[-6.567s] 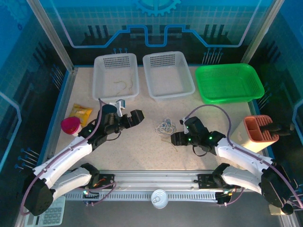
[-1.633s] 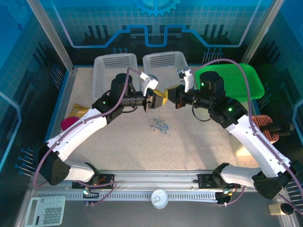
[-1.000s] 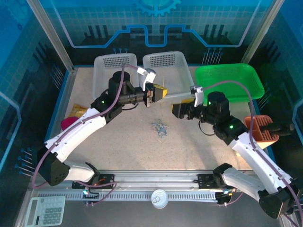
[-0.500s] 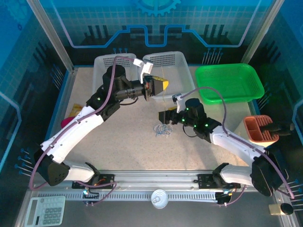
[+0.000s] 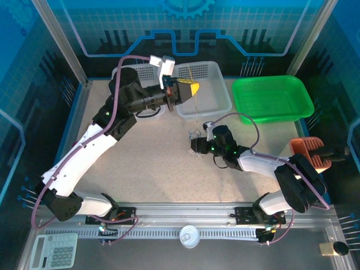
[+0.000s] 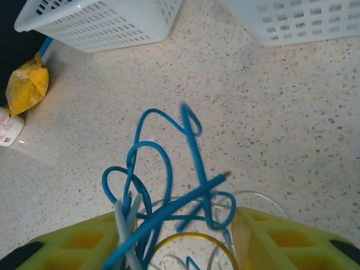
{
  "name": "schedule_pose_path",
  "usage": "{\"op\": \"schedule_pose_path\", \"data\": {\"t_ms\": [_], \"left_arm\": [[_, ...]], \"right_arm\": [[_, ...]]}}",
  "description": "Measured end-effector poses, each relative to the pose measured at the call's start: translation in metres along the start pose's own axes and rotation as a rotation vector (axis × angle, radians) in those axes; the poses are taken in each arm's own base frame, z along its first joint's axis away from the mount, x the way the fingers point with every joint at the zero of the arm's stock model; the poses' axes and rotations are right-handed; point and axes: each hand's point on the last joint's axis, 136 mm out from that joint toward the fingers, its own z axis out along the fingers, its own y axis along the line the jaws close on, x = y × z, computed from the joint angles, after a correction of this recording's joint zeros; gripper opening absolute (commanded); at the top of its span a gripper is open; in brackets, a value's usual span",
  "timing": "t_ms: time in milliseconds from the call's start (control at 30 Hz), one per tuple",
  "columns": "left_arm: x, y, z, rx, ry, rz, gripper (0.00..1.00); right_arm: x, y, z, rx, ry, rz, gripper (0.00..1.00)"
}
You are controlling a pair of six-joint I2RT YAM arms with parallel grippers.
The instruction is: Untangle the cables
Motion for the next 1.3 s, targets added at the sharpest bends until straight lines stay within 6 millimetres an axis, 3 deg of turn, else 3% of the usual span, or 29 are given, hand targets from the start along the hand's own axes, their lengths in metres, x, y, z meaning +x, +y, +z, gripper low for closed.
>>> {"op": "schedule_pose_path", "data": {"t_ms": [300, 500, 767, 1067, 1233, 1300], "left_arm": [[-0.021, -0.005, -0.009, -0.057, -0.039, 0.013, 0.00], [-0.041, -0.013, -0.019, -0.079, -0.079, 0.045, 0.00], [-0.059, -0.009, -0.030, -0.124, -0.123, 0.061, 0.00], [-0.069, -0.002, -0.037, -0.160, -0.150, 0.069, 0.00], [-0.075, -0.003, -0.042, -0.164, -0.165, 0.077, 0.00], [-0.077, -0.004, -0.043, -0.164, -0.169, 0.080, 0.00]], "right_arm": [[0.009, -0.007, 0.007, 0.000, -0.003, 0.026, 0.44], [0.017, -0.012, 0.010, 0.010, 0.011, 0.043, 0.56], [0.026, -0.015, 0.010, 0.017, 0.029, 0.048, 0.58], [0.037, -0.022, 0.011, 0.036, 0.054, 0.058, 0.71], [0.043, -0.027, 0.010, 0.056, 0.063, 0.058, 0.57], [0.047, -0.030, 0.010, 0.062, 0.071, 0.059, 0.43]]}}
